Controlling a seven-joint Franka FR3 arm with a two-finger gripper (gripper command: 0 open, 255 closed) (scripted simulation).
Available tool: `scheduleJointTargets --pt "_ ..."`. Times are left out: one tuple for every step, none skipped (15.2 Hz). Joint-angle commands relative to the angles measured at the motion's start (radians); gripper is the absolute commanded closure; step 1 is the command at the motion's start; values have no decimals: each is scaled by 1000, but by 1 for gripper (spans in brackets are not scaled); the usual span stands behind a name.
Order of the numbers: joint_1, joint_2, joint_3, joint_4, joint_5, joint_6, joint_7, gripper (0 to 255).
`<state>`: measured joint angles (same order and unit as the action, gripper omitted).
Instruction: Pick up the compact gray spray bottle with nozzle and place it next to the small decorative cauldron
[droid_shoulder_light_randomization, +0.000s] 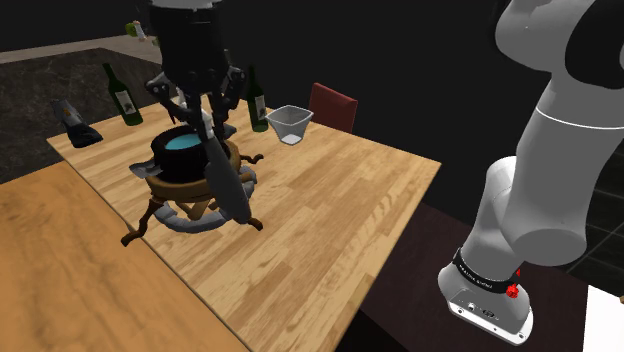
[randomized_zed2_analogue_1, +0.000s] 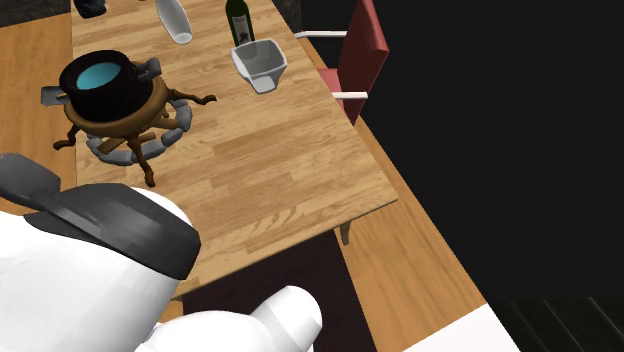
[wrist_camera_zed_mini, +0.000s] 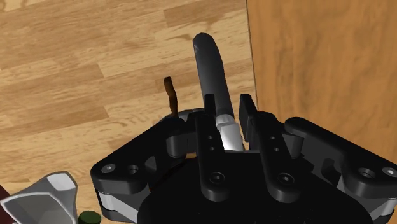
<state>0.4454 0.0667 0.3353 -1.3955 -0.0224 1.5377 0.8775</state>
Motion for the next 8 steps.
scheduleJointTargets --pt "-3 -17 -1 -49 6 34 -2 255" --pt "-4 -22 -2 -70 8 50 -4 255" --pt "-4 -28 -3 -90 10 65 -5 255" --pt "-5 -33 -3 -110 11 80 -6 255" --pt "-6 -37 -4 -129 13 95 -7 255" --pt "-7 -42 -4 -148 15 110 -8 255" --pt "-7 -46 -5 -166 16 124 -9 255" --pt "-8 -49 -5 -184 17 139 -10 255"
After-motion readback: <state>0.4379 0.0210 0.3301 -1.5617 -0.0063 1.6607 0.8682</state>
